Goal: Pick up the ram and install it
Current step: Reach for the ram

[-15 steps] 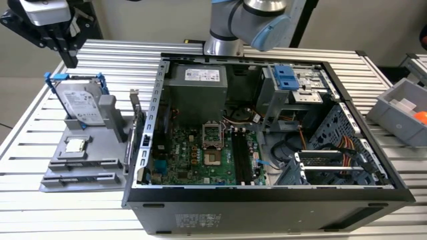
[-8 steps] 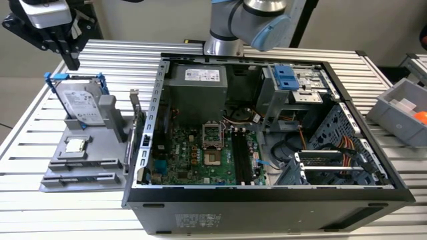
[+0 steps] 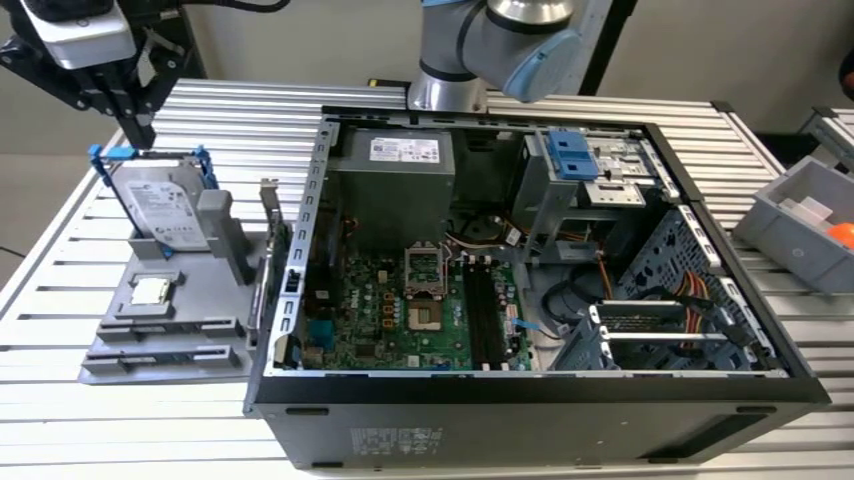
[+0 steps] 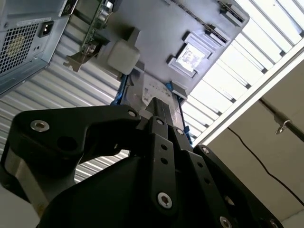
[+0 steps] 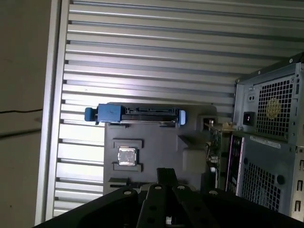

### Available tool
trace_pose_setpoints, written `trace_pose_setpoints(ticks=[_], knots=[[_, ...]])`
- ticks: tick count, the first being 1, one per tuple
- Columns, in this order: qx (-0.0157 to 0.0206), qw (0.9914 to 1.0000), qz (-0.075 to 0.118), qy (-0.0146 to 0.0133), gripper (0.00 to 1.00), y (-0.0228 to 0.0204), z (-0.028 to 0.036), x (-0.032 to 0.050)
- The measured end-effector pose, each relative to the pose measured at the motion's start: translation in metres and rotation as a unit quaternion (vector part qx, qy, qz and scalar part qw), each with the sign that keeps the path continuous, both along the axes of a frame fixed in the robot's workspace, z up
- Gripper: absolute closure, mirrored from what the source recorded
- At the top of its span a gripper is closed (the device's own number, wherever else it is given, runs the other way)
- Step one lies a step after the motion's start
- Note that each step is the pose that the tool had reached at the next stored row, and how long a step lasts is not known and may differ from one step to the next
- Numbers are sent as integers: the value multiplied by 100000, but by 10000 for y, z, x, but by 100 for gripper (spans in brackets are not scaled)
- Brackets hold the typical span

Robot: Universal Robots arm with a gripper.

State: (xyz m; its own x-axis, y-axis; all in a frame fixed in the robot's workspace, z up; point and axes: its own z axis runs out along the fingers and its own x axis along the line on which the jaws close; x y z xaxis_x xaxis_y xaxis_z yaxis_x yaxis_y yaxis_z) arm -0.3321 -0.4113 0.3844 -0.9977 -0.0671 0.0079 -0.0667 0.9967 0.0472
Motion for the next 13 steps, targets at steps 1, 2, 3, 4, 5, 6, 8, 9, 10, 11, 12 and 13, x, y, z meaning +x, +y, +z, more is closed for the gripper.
trace_pose_setpoints(ticks=[1, 2, 3, 4, 5, 6, 8, 9, 10, 11, 12, 13], knots=[[-1, 100000, -51, -1, 100, -13, -3, -1], [-5, 100000, -101, 6, 100, -23, -5, -2], [-5, 100000, -156, 6, 100, -33, -8, -2], [1, 100000, -207, 0, 100, -42, -12, -2], [-3, 100000, -265, 4, 100, -53, -15, -2], [-4, 99999, -319, 8, 100, -62, -19, -2], [7, 99999, -423, -6, 100, -76, -30, -1], [0, 99999, -483, 4, 100, -77, -36, -2], [-11, 99998, -573, 24, 100, -81, -41, -2], [-7, 99997, -748, 25, 100, -88, -46, -2], [-6, 99995, -1000, 28, 100, -94, -49, -2], [-5, 99991, -1370, 20, 100, -100, -54, -2]])
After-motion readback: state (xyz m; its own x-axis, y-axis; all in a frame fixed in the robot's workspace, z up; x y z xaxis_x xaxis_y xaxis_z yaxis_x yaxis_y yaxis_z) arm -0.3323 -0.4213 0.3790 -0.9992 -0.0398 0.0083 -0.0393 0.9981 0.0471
